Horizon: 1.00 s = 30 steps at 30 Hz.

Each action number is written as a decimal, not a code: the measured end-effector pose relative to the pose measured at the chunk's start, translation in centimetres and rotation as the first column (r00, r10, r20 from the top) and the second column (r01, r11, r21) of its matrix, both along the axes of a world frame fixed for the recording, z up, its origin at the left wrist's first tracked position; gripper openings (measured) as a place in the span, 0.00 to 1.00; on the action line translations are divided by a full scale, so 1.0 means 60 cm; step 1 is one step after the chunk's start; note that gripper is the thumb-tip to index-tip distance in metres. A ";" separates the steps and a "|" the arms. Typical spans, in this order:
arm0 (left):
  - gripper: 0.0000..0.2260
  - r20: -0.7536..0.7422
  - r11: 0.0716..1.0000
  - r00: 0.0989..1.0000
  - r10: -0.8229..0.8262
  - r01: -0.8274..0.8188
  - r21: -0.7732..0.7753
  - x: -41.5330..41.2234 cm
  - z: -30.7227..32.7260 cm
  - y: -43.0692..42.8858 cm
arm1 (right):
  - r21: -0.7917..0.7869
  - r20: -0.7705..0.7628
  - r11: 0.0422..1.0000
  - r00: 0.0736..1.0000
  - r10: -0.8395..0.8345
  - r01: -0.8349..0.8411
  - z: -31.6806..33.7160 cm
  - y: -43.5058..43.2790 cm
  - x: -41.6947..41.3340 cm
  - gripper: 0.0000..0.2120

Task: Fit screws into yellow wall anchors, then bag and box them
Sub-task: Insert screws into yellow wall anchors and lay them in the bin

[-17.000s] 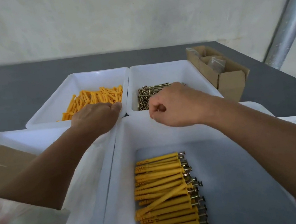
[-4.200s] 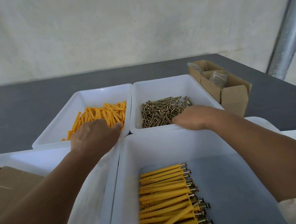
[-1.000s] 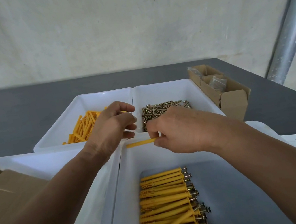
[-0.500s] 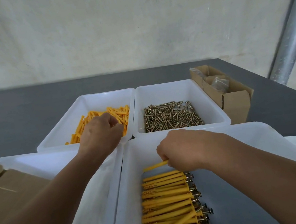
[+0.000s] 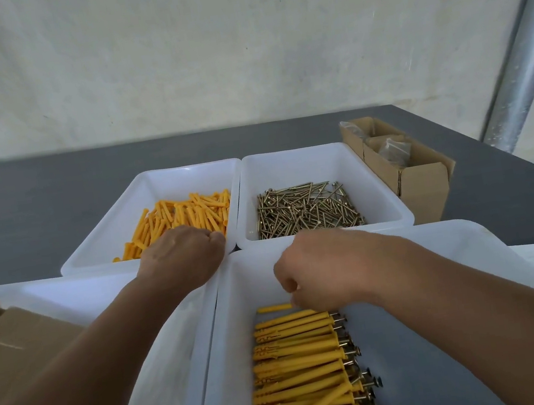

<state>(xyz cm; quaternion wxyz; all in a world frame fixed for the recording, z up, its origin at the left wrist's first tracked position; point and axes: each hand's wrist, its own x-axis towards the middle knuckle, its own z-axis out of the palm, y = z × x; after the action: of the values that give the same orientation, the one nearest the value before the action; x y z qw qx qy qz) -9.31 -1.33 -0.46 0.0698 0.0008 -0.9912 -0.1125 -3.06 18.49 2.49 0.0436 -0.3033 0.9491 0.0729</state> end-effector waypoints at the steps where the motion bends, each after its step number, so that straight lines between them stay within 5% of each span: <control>1: 0.19 0.000 1.000 1.000 0.002 -0.002 -0.005 0.000 0.001 0.001 | -0.056 -0.047 0.998 0.999 0.015 -0.018 0.010 0.003 -0.002 0.09; 7: 0.18 -0.004 0.981 0.995 -0.099 0.097 -0.171 0.003 0.004 0.005 | -0.430 -0.227 0.892 0.941 -0.253 0.136 0.009 0.043 -0.061 0.22; 12: 0.19 0.042 0.984 0.994 -0.098 0.103 -0.145 -0.001 0.004 0.002 | -0.284 0.080 0.872 0.916 -0.393 0.399 -0.035 0.079 -0.088 0.32; 16: 0.21 0.050 0.994 0.997 -0.067 0.070 -0.083 -0.003 0.003 -0.001 | -0.191 0.177 0.849 0.868 -0.464 0.493 -0.037 0.084 -0.101 0.42; 20: 0.19 0.033 0.996 0.998 -0.058 0.060 -0.064 -0.004 0.002 -0.003 | -0.153 0.298 0.815 0.812 -0.502 0.559 -0.033 0.082 -0.110 0.41; 26: 0.15 -0.006 1.000 1.000 -0.029 0.029 0.007 0.002 0.009 0.000 | -0.187 0.357 0.774 0.775 -0.521 0.605 -0.031 0.084 -0.111 0.42; 30: 0.15 -0.005 0.994 0.999 -0.032 0.031 -0.108 0.005 0.017 0.005 | -0.185 0.341 0.781 0.784 -0.518 0.596 -0.031 0.084 -0.110 0.41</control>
<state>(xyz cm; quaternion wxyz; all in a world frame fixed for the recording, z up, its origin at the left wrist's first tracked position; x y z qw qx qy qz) -9.01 -1.03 0.57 0.0715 -0.0189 -0.9955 -0.0599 -9.67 23.55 0.60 0.1494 -0.0163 0.9811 -0.1220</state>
